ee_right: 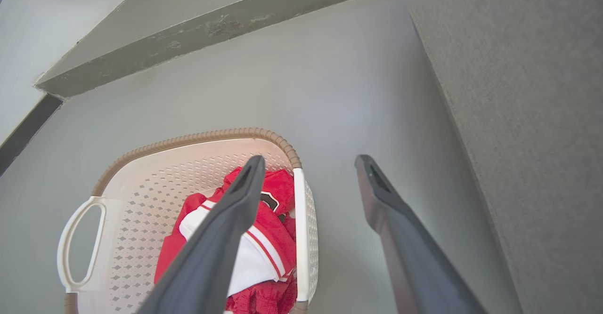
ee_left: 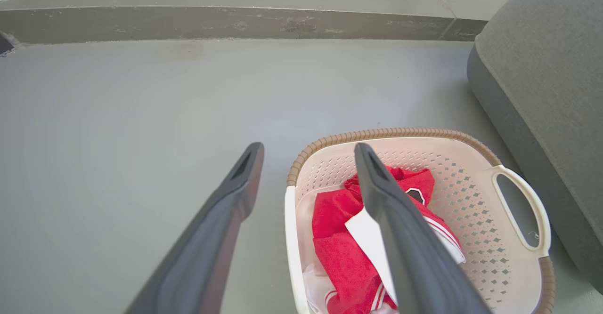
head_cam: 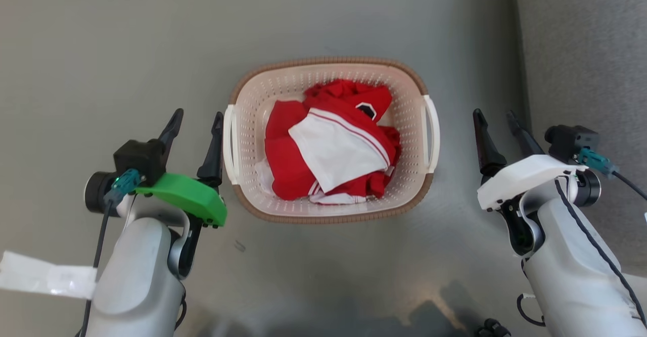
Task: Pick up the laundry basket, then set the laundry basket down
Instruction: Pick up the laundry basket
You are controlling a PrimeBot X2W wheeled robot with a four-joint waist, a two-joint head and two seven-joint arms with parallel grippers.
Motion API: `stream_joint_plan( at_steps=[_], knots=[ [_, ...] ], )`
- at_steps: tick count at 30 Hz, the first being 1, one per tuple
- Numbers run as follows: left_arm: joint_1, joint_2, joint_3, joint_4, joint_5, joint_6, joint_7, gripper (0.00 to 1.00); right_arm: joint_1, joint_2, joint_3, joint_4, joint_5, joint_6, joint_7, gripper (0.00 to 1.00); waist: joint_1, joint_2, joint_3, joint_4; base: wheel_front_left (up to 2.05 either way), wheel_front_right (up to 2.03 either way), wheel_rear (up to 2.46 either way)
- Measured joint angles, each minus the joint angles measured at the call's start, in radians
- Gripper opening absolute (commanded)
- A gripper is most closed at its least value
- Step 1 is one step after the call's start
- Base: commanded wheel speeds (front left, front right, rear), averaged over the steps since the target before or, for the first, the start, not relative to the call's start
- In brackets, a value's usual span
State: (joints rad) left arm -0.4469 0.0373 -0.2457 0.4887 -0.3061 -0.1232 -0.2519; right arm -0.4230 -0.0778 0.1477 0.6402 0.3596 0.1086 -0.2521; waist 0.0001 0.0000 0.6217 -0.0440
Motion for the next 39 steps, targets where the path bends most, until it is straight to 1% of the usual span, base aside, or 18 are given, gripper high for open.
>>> stream_joint_plan(
  at_steps=[5,11,16,20,28,35,39],
  knots=[
    [-0.052,-0.003,-0.031,0.08,-0.035,-0.001,0.0,1.0,-0.044,-0.001,0.005,0.06,0.0,0.005,0.0,1.0,0.0,0.0,0.044,0.009,0.0,0.0,0.0],
    [-0.128,-0.006,-0.079,0.16,-0.043,-0.001,0.015,1.0,-0.107,-0.013,0.032,0.117,-0.006,0.006,0.0,1.0,0.0,0.0,0.092,0.02,0.0,0.0,0.0],
    [-0.195,-0.008,-0.095,0.22,-0.063,-0.001,0.028,1.0,-0.158,-0.013,0.055,0.167,-0.008,0.014,0.001,1.0,0.0,0.0,0.133,0.027,0.0,0.0,0.0],
    [-0.23,-0.009,-0.12,0.269,-0.092,-0.001,0.039,1.0,-0.188,-0.013,0.065,0.208,-0.008,0.015,0.002,1.0,0.0,0.0,0.166,0.031,0.0,0.0,0.0],
    [-0.296,-0.011,-0.164,0.333,-0.14,-0.001,0.049,1.0,-0.243,-0.006,0.093,0.283,0.002,0.015,0.005,1.0,0.0,0.0,0.221,0.037,0.0,0.0,0.0],
    [-0.338,-0.013,-0.213,0.383,-0.178,-0.001,0.084,1.0,-0.301,0.002,0.127,0.327,0.018,0.015,0.017,1.0,0.0,0.0,0.263,0.038,0.0,0.0,0.0],
    [-0.373,-0.013,-0.236,0.399,-0.221,-0.001,0.095,1.0,-0.333,0.002,0.138,0.345,0.022,0.015,0.017,1.0,-0.0001,0.0,0.289,0.038,0.0,0.0,0.0]
  ],
)
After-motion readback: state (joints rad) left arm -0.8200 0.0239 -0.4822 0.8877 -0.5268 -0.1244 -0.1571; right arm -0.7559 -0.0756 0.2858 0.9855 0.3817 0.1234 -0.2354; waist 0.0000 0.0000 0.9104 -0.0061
